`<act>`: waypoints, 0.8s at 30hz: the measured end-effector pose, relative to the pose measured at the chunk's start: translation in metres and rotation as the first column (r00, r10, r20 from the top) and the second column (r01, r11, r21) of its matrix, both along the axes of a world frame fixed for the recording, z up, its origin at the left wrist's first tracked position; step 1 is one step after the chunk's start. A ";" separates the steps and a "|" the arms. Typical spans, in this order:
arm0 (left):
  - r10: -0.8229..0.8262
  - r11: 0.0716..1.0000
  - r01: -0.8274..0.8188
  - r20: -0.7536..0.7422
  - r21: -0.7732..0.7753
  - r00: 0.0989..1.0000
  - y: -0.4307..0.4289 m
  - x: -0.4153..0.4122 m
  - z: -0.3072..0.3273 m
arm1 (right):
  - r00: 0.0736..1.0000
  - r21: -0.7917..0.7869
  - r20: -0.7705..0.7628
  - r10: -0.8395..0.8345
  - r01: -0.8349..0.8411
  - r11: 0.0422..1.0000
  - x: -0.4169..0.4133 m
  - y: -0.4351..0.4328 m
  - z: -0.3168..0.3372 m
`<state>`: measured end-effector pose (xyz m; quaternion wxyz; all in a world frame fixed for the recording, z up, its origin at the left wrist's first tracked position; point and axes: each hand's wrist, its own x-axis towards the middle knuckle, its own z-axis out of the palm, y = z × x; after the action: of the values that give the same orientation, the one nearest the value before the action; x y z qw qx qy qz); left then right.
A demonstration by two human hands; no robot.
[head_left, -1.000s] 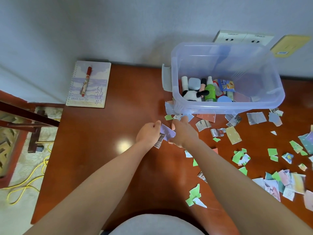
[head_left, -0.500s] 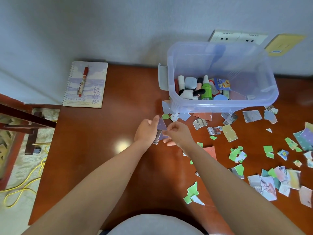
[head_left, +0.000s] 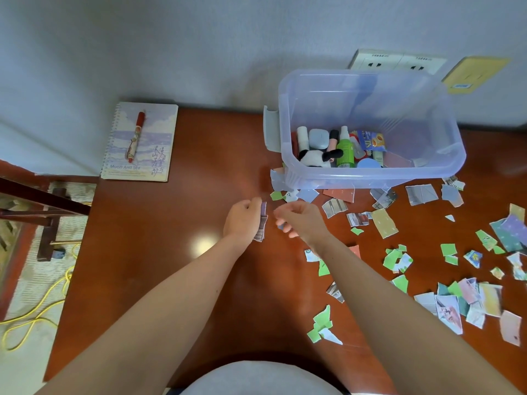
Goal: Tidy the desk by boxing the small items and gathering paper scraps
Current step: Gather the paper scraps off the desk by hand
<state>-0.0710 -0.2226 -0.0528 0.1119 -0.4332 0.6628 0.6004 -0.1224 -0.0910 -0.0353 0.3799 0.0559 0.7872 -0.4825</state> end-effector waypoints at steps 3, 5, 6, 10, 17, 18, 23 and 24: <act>0.100 0.989 -0.101 0.019 0.108 0.995 -0.001 -0.002 0.001 | 0.962 0.413 -0.225 0.153 -0.048 0.910 -0.002 0.000 -0.014; 0.176 0.954 -0.187 0.065 0.235 0.982 -0.002 -0.005 0.003 | 0.943 0.514 -0.218 0.251 -0.108 0.851 0.001 0.000 -0.019; 0.204 0.921 -0.227 0.104 0.316 0.973 -0.003 -0.006 0.004 | 0.931 0.554 -0.221 0.290 -0.125 0.823 0.002 -0.001 -0.019; 0.276 0.738 -0.345 0.208 0.580 0.938 -0.007 -0.005 0.000 | 0.899 0.636 -0.261 0.351 -0.113 0.763 0.007 -0.007 -0.020; 0.242 0.663 -0.299 0.181 0.686 0.953 -0.011 -0.001 -0.004 | 0.905 0.602 -0.318 0.282 -0.036 0.797 0.009 -0.008 -0.020; 0.226 0.682 -0.285 0.176 0.674 0.958 -0.011 -0.001 -0.004 | 0.906 0.610 -0.313 0.284 -0.037 0.791 0.009 -0.008 -0.020; 0.218 0.734 -0.283 0.181 0.617 0.959 -0.011 0.000 -0.003 | 0.892 0.578 -0.309 0.330 -0.099 0.810 0.008 -0.007 -0.022; 0.216 0.745 -0.283 0.183 0.604 0.959 -0.011 0.000 -0.003 | 0.888 0.570 -0.307 0.343 -0.117 0.813 0.008 -0.006 -0.022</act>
<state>-0.0709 -0.2339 -0.0562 0.2010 -0.4863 0.3559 0.7723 -0.1148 -0.0971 -0.0574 0.2383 -0.0365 0.9510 -0.1934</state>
